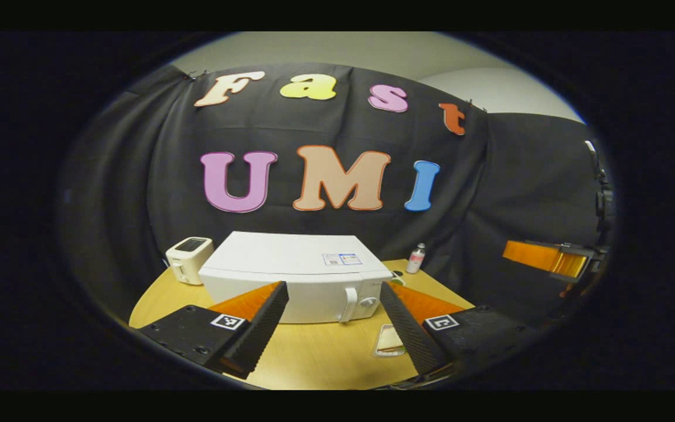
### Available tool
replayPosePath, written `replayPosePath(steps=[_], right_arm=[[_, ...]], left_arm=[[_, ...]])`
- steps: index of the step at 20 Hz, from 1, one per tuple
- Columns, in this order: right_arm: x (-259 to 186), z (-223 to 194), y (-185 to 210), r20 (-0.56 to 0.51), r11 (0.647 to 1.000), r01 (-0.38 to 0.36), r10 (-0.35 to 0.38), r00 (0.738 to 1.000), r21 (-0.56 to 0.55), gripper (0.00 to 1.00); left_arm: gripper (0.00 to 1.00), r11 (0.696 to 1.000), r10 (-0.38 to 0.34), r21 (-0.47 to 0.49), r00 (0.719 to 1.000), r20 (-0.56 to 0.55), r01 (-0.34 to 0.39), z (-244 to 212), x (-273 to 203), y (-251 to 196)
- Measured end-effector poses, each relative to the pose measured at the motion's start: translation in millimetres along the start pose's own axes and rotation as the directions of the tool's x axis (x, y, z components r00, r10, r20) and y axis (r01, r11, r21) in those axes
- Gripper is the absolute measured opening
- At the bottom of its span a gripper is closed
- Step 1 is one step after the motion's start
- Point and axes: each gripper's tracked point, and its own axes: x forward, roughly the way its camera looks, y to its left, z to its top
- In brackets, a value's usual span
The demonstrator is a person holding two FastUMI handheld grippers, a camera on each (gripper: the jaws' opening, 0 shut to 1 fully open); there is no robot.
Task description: Open the microwave oven with the left hand, put the food in, and close the microwave oven.
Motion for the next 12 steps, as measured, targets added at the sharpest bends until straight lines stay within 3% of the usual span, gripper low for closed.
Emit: replayPosePath(steps=[1,2,8,9,12], right_arm=[[-0.3,-1.2,0.1,-0.001,1.000,0.005,-0.006,1.000,-0.002,0.91],[-0.9,-2.0,0.6,-0.002,1.000,0.010,-0.010,1.000,-0.001,0.99],[-10.6,-9.1,0.4,-0.018,0.999,0.051,-0.051,0.999,0.004,0.99],[-13.2,-10.5,-1.2,-0.020,0.998,0.063,-0.063,0.998,0.003,0.91],[-20.9,-18.1,-10.6,-0.039,0.994,0.110,-0.109,0.993,0.012,0.91]], left_arm=[[0.96,1.000,-0.008,0.017,1.000,0.005,0.008,-2.0,7.6,0.0],[0.96,0.999,-0.021,0.032,1.000,0.003,0.020,-4.9,14.0,-3.4],[0.96,0.990,-0.141,0.019,0.989,-0.053,0.142,-45.0,53.8,-32.1],[0.96,0.989,-0.144,0.016,0.987,-0.076,0.146,-55.0,60.4,-31.3],[0.96,0.989,-0.145,0.007,0.976,-0.160,0.148,-83.3,81.6,-28.2]])
